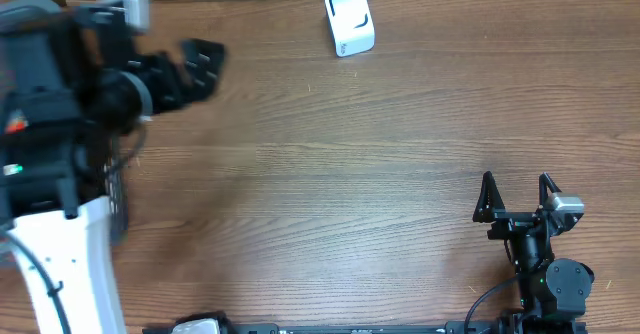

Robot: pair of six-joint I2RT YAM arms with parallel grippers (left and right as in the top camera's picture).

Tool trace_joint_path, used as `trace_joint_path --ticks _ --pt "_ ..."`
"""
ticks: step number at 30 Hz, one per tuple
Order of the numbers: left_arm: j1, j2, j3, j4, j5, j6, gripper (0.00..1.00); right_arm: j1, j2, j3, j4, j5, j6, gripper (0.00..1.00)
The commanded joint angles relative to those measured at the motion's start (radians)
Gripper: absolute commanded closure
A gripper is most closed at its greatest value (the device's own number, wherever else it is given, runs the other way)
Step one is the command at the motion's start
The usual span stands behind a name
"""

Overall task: Scan the item barcode
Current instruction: 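Move the left gripper over the grey basket and reach inside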

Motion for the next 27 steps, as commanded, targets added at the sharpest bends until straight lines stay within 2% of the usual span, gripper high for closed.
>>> trace_joint_path --ticks 1,4,10,13,17,23,27 --pt "0.165 0.043 0.142 -0.045 -0.109 -0.055 0.0 -0.004 -0.01 -0.01 0.004 0.006 -0.003 0.0" --pt "0.326 0.097 0.217 -0.085 -0.121 -0.056 0.0 -0.004 -0.01 -0.01 0.004 0.006 -0.003 0.0" --pt "0.533 0.208 0.219 -0.107 -0.34 -0.14 0.0 -0.004 -0.01 -0.01 0.004 0.006 -0.003 0.0" --pt "0.56 0.275 0.219 -0.125 -0.386 -0.131 0.0 -0.004 -0.01 -0.01 0.004 0.006 -0.003 0.0" --pt "0.556 0.38 0.219 -0.113 -0.385 -0.035 0.0 -0.004 -0.01 -0.01 0.004 0.006 -0.003 0.0" --pt "0.557 0.559 0.22 -0.093 -0.333 -0.007 0.0 -0.004 -0.01 -0.01 0.004 0.006 -0.003 0.0" --pt "0.557 0.661 0.219 -0.078 -0.295 0.054 0.0 -0.004 -0.01 -0.01 0.004 0.006 -0.003 0.0"
